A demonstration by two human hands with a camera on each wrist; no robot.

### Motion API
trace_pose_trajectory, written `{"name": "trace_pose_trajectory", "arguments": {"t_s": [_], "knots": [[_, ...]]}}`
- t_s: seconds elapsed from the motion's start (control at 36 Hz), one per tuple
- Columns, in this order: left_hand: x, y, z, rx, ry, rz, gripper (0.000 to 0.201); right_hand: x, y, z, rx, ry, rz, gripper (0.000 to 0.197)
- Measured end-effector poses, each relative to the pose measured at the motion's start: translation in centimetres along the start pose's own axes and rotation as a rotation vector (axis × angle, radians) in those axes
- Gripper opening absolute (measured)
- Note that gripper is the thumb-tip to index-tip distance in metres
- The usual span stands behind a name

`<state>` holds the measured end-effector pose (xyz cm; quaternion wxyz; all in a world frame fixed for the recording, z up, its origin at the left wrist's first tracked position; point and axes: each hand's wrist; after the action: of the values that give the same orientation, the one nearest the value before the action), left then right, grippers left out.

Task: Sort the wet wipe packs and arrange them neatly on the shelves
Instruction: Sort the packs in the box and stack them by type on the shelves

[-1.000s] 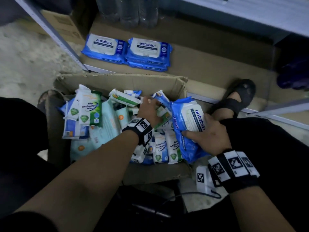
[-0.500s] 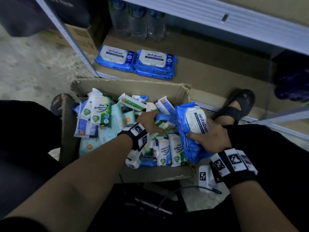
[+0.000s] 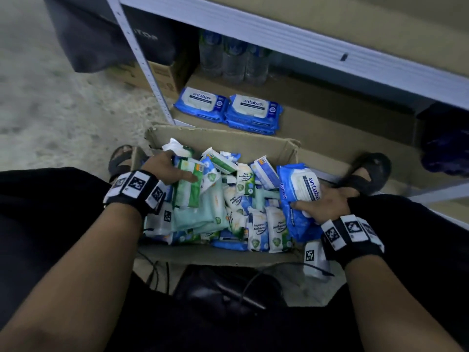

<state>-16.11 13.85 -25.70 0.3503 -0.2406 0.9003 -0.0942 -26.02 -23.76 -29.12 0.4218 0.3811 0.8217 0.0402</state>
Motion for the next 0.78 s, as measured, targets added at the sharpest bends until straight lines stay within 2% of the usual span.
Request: {"name": "trace_pose_trajectory", "arguments": {"t_s": [0.11, 0.33, 0.47, 0.69, 0.78], "knots": [[1.1, 1.2, -0.3, -0.037, -0.051, 0.076, 0.079, 0.0, 0.4, -0.6, 0.001, -0.015, -0.002, 0.079], [1.4, 0.5, -0.5, -0.067, -0.185, 0.191, 0.101, 0.1, 0.6, -0.7, 0.068, -0.022, -0.035, 0.075], [1.7, 0.1, -0.4, -0.055, -0.223, 0.253, 0.097, 0.1, 0.8, -0.6, 0.078, -0.039, -0.041, 0.066], [2.6, -2.4, -0.8, 0.077, -0.212, 0.403, 0.077, 0.1, 1.5, -1.0, 0.109, -0.037, -0.064, 0.066], [3.5, -3.9, -1.1, 0.171, -0.213, 0.432, 0.070, -0.1, 1.8, -1.3, 0.113, -0.041, -0.072, 0.063]]}}
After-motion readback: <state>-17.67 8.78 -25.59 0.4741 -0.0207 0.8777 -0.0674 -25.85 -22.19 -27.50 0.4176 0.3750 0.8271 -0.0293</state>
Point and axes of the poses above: each hand's wrist, its own z-axis towards the middle knuckle, its own x-axis out of the palm, y = z × x, and after that the axes turned 11 degrees about y, right-handed
